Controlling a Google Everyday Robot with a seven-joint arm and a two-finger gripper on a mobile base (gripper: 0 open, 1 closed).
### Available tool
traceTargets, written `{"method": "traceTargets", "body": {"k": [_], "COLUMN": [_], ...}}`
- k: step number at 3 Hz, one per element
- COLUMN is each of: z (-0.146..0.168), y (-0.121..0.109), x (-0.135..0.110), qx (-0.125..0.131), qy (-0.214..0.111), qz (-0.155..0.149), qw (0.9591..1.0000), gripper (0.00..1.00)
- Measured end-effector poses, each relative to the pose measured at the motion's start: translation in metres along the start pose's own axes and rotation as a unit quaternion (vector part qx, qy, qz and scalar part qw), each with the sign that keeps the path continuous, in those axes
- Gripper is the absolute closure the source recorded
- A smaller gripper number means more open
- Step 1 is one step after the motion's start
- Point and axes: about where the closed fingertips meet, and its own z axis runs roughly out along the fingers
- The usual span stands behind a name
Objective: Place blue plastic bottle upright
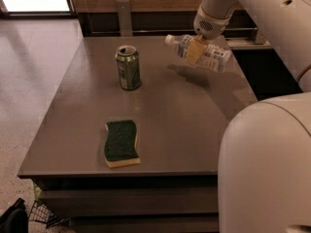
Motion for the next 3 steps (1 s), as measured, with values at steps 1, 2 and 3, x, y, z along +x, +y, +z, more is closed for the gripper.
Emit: {"method": "traceTargets", "body": {"k": [1, 2, 3], "z": [-0.029, -0.055, -0.07], "y": [-0.005, -0.015, -0.025], "x": [0.008, 0.009, -0.003], "qx": [0.011, 0.002, -0.018], "qy": [-0.057, -0.162, -0.262], "qz": [0.001, -0.019, -0.044], "qw": [0.9983, 0.9866, 0.9638], "gripper": [1.0, 1.0, 1.0]}}
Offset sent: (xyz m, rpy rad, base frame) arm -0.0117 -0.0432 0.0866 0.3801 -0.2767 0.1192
